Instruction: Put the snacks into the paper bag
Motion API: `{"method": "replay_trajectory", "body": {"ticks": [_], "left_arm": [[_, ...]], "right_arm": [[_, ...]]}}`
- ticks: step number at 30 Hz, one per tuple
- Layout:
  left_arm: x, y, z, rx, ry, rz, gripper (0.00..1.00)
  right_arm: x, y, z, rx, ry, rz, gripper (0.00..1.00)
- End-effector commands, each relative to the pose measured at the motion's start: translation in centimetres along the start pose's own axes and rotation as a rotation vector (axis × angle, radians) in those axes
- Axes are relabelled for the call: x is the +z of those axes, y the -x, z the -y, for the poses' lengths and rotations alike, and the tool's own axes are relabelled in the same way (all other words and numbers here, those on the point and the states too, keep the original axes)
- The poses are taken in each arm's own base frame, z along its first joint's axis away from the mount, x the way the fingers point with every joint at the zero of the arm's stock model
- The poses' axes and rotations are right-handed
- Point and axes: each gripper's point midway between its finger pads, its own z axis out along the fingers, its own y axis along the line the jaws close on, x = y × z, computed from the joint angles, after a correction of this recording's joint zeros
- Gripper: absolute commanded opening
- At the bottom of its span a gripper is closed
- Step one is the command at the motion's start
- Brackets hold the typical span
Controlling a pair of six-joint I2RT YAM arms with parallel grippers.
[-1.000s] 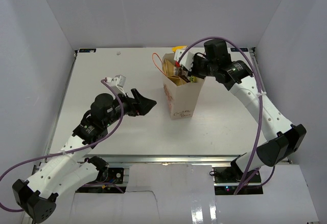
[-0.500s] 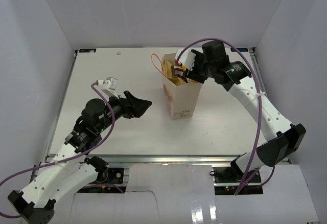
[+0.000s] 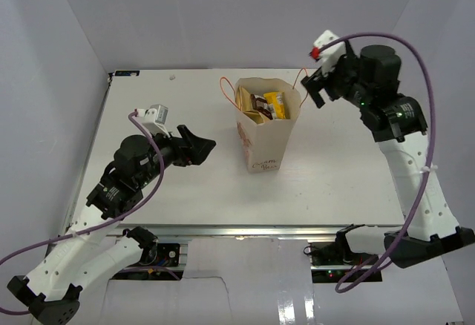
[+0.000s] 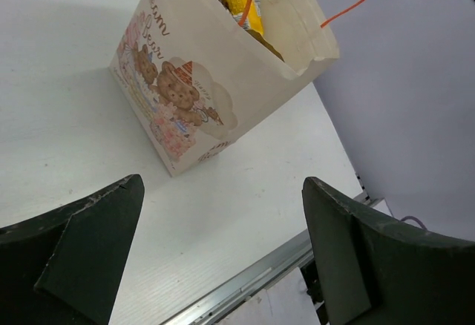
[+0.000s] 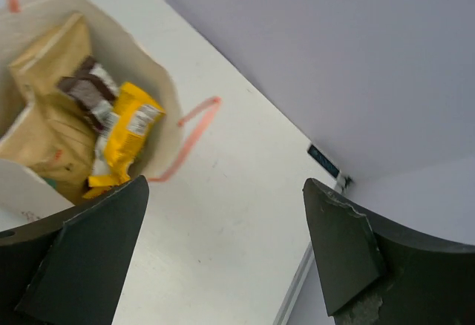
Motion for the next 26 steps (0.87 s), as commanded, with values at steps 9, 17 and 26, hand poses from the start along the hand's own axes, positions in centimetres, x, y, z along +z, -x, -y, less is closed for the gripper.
{"method": "replay_trajectory", "body": {"ticks": [9, 17, 26], "left_arm": [[-0.9, -1.2, -3.9, 0.098, 0.185, -0.06, 0.98], [-0.8, -3.3, -4.9, 0.073, 0.193, -0.103, 0.98], [-1.3, -3.5, -4.9, 0.056, 0.188, -0.092, 0.98]], "right_arm": [[-4.4, -18.4, 3.2, 0.498, -0.39, -0.361, 0.9], [-6.7, -21.8, 0.8, 0.561, -0.493, -0.381, 0.9], [-8.0, -20.9, 0.4, 0.524, -0.527, -0.28, 0.9]]}}
